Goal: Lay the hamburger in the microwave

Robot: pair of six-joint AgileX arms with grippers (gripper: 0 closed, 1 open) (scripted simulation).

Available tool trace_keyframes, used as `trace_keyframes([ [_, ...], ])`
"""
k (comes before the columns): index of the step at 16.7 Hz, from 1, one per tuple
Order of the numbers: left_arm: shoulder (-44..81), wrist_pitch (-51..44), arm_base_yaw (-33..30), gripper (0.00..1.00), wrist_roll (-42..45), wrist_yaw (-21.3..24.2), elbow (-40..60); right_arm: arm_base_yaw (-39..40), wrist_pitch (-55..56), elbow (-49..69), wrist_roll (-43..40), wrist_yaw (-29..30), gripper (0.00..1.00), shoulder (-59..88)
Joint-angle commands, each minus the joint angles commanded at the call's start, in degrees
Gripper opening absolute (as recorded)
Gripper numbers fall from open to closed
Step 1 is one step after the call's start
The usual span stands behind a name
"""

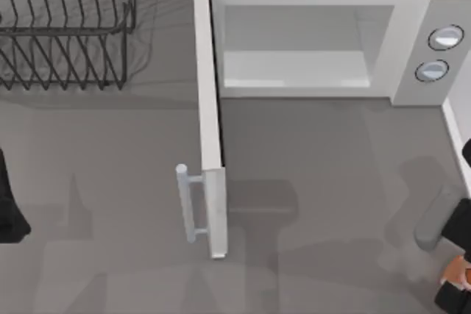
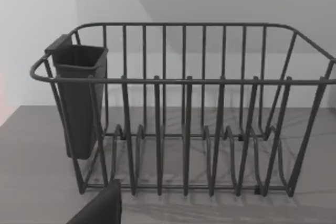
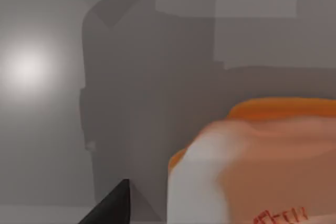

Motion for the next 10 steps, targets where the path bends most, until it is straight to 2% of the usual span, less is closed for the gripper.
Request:
trace_keyframes([
  [2,0.0,0.0,0.0,1.0,0.0,0.0,0.0,0.0,0.0,0.0,0.0,0.0,0.02,0.0],
  [3,0.0,0.0,0.0,1.0,0.0,0.0,0.0,0.0,0.0,0.0,0.0,0.0,0.0,0.0],
  [10,0.0,0.0,0.0,1.0,0.0,0.0,0.0,0.0,0.0,0.0,0.0,0.0,0.0,0.0],
])
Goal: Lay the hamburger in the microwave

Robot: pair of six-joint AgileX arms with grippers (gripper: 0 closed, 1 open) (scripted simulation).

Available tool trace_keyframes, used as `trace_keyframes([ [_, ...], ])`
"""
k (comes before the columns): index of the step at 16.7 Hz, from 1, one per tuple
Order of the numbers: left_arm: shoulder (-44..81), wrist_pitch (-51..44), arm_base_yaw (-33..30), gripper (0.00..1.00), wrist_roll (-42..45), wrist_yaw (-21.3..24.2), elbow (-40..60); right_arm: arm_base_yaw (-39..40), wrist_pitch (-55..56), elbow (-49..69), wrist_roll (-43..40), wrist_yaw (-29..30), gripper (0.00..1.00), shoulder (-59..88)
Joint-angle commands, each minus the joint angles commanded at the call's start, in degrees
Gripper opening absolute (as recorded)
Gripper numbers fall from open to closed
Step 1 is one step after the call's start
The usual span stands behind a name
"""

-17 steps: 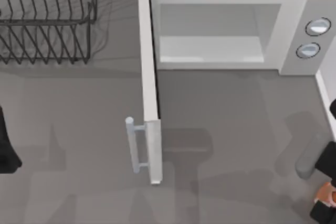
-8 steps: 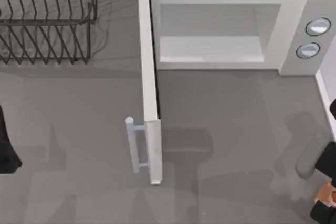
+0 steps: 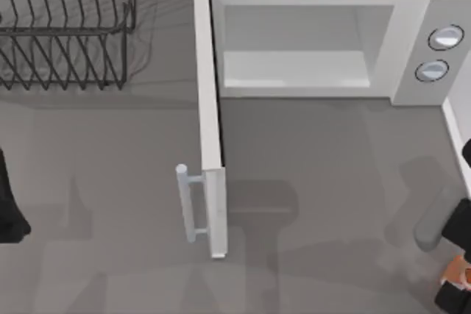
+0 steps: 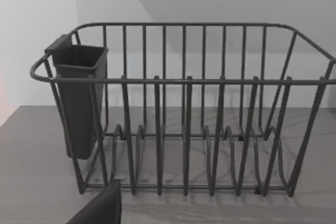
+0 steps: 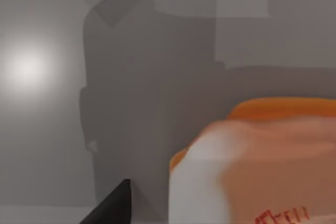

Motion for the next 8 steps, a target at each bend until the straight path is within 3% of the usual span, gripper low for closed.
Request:
trace_keyframes([
  [8,0.0,0.0,0.0,1.0,0.0,0.0,0.0,-0.3,-19.2,10.9,-0.3,-0.7,0.0,-8.5],
])
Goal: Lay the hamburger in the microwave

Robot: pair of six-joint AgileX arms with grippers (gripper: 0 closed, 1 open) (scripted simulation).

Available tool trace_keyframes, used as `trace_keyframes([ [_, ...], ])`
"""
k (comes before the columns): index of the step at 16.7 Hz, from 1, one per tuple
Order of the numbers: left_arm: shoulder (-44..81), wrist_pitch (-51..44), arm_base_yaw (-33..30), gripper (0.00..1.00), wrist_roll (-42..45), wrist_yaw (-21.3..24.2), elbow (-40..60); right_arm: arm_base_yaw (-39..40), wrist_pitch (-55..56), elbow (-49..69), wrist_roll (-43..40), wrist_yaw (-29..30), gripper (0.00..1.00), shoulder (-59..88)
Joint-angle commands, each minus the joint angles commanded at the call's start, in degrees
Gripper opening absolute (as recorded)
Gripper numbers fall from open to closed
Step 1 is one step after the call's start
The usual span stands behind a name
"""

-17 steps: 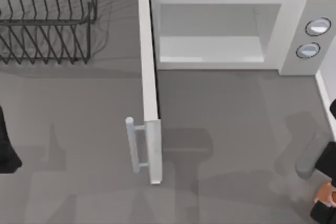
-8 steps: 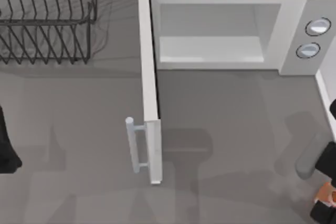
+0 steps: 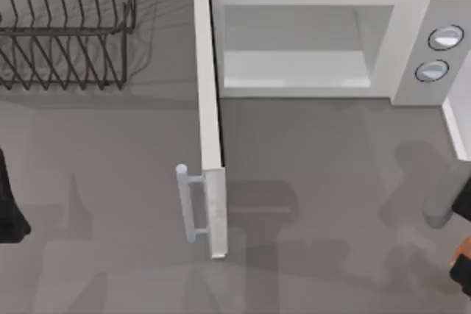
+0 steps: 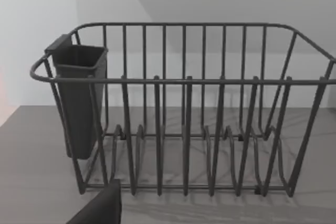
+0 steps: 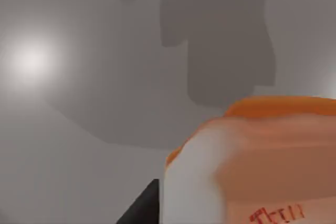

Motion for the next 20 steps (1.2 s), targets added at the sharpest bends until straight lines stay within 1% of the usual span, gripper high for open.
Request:
trace_keyframes([
  [3,0.0,0.0,0.0,1.0,0.0,0.0,0.0,-0.1,-9.2,4.8,-0.1,0.0,0.0,-2.9],
  [5,0.0,0.0,0.0,1.0,0.0,0.0,0.0,-0.2,-12.4,7.6,-0.1,0.0,0.0,-5.1],
  [11,0.0,0.0,0.0,1.0,0.0,0.0,0.0,-0.1,-13.0,8.2,0.1,0.0,0.0,-5.6],
  [13,0.0,0.0,0.0,1.0,0.0,0.0,0.0,0.6,-11.3,9.4,1.2,1.0,0.0,-4.4],
  [15,0.0,0.0,0.0,1.0,0.0,0.0,0.0,1.8,-7.1,11.8,3.7,3.0,0.0,-1.5],
  [20,0.0,0.0,0.0,1.0,0.0,0.0,0.0,5.6,11.4,17.4,13.2,10.1,0.0,11.7],
])
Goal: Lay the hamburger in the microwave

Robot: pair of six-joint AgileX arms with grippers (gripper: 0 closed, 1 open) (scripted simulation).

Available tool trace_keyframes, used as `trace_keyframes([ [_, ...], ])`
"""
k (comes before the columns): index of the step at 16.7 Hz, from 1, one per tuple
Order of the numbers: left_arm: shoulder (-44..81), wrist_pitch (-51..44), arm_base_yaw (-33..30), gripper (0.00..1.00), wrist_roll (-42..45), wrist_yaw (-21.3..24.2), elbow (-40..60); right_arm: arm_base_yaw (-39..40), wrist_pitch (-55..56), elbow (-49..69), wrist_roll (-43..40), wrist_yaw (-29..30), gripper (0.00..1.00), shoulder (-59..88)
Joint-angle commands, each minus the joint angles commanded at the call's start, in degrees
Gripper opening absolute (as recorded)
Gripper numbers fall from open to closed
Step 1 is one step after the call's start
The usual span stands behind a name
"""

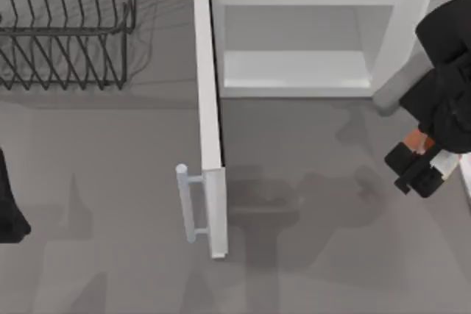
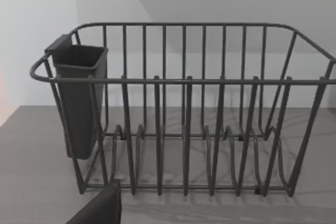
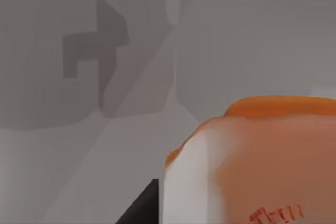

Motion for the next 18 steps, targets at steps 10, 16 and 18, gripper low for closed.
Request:
trace_keyframes([
  [10,0.0,0.0,0.0,1.0,0.0,0.0,0.0,7.7,53.7,7.6,22.1,14.9,0.0,28.5],
  [16,0.0,0.0,0.0,1.0,0.0,0.0,0.0,11.3,73.0,12.5,33.9,22.3,0.0,38.4],
  [18,0.0,0.0,0.0,1.0,0.0,0.0,0.0,11.7,74.6,13.3,35.3,23.1,0.0,39.0],
])
